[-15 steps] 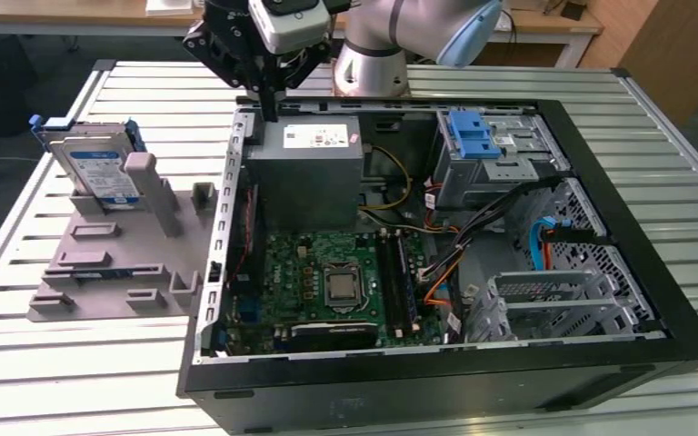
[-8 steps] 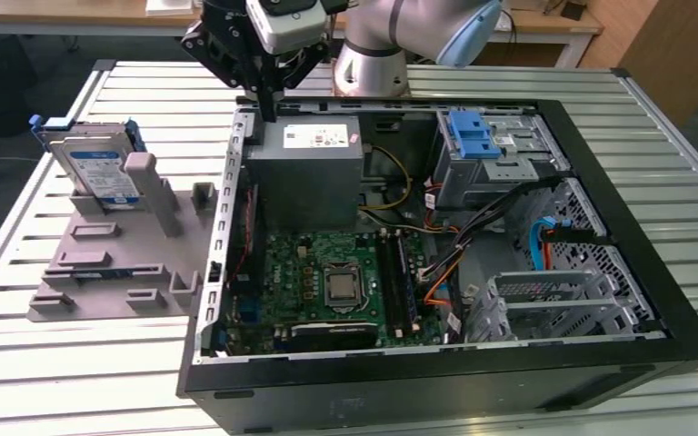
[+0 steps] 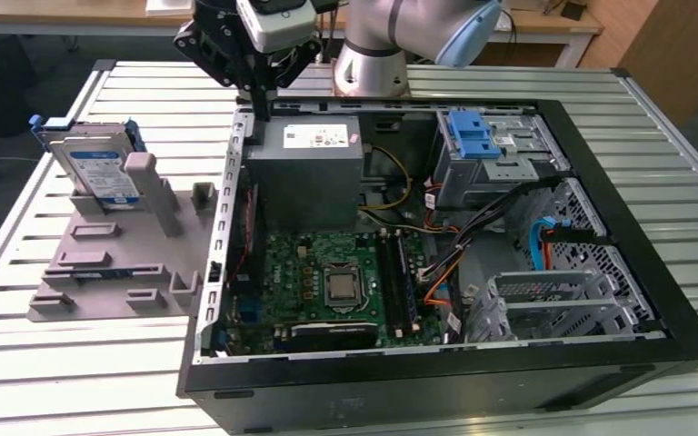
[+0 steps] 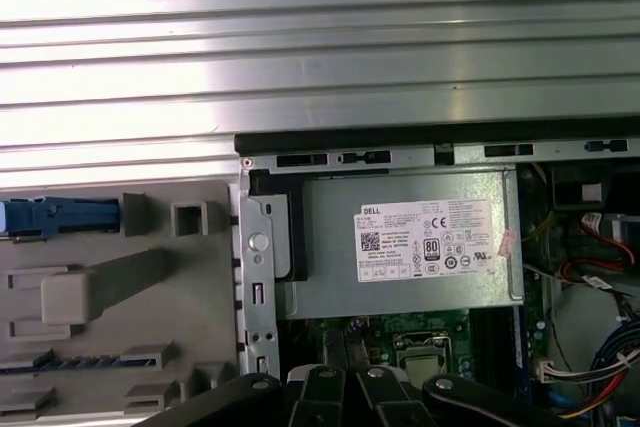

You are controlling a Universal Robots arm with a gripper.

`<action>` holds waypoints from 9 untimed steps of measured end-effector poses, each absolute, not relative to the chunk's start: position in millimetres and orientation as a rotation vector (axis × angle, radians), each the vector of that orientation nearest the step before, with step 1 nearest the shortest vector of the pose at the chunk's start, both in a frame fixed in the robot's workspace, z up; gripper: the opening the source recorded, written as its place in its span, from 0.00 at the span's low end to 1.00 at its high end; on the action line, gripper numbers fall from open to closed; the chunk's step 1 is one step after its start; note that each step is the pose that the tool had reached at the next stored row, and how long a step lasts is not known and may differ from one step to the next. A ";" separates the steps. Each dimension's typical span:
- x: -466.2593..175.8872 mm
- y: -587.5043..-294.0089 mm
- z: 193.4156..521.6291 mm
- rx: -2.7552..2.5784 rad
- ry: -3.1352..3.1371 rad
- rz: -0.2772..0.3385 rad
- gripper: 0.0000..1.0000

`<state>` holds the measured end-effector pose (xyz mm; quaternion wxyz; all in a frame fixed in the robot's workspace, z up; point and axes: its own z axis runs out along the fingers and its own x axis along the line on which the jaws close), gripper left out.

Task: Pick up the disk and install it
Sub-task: 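Reach for the disk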

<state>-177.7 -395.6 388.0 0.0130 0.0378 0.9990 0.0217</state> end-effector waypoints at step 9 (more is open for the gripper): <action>-185.6 -388.6 387.6 0.118 3.113 0.068 0.11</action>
